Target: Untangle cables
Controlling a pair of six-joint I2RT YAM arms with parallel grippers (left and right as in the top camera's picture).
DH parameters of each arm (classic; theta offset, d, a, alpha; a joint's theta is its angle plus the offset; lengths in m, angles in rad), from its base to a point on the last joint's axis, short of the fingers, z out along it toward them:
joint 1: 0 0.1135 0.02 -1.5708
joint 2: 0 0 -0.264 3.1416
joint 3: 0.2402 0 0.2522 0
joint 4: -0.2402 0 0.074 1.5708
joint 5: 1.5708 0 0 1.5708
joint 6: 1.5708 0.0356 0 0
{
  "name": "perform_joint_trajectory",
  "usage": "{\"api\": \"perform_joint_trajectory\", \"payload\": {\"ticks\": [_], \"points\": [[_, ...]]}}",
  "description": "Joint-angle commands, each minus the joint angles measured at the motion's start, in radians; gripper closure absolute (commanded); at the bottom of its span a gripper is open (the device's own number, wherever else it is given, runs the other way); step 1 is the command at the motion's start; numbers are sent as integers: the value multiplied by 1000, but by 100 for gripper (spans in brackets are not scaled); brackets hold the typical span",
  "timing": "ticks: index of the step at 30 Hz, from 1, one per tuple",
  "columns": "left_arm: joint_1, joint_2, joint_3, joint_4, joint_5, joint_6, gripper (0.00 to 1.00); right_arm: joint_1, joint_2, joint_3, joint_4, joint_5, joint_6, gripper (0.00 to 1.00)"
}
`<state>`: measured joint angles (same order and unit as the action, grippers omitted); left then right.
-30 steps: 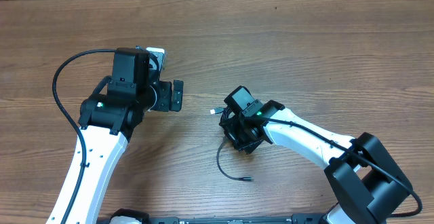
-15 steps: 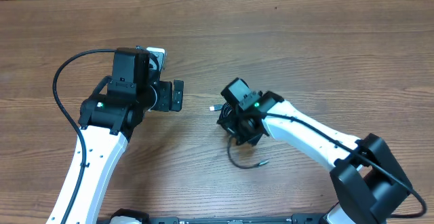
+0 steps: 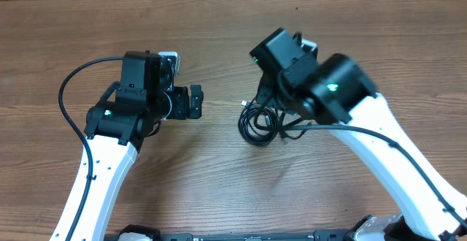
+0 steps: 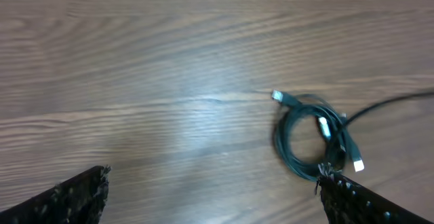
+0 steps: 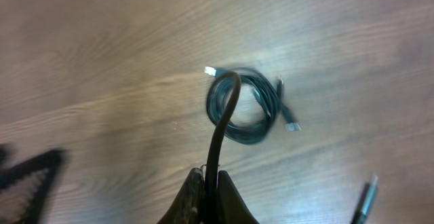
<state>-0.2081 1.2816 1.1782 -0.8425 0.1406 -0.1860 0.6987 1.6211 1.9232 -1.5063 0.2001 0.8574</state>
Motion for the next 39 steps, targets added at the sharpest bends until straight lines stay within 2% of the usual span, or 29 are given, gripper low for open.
{"api": "perform_joint_trajectory", "payload": {"ticks": [1, 9, 17, 25, 31, 34, 35, 39], "points": [[-2, 7, 2, -27, 146, -25, 0, -6, -22, 169, -54, 46, -86, 96], [-14, 7, -54, -95, 399, 103, 1, -6, -22, 330, -158, 48, -110, 96], [-41, 8, -270, 19, 400, 111, 1, -6, -22, 453, -184, 72, -204, 96], [-41, 8, -292, 26, 414, 93, 0, -6, -22, 752, -182, 142, -275, 96], [-43, 8, -292, 45, 484, 93, 1, -6, -23, 961, -126, 192, -418, 96], [-64, 8, -292, 106, 576, 79, 0, -6, -23, 1047, -84, 226, -467, 96], [-94, 8, -292, 174, 606, 45, 0, -6, -23, 1064, -77, 227, -470, 96], [-190, 15, -293, 335, 612, -23, 0, -6, -22, 1059, -79, 226, -470, 96]]}}
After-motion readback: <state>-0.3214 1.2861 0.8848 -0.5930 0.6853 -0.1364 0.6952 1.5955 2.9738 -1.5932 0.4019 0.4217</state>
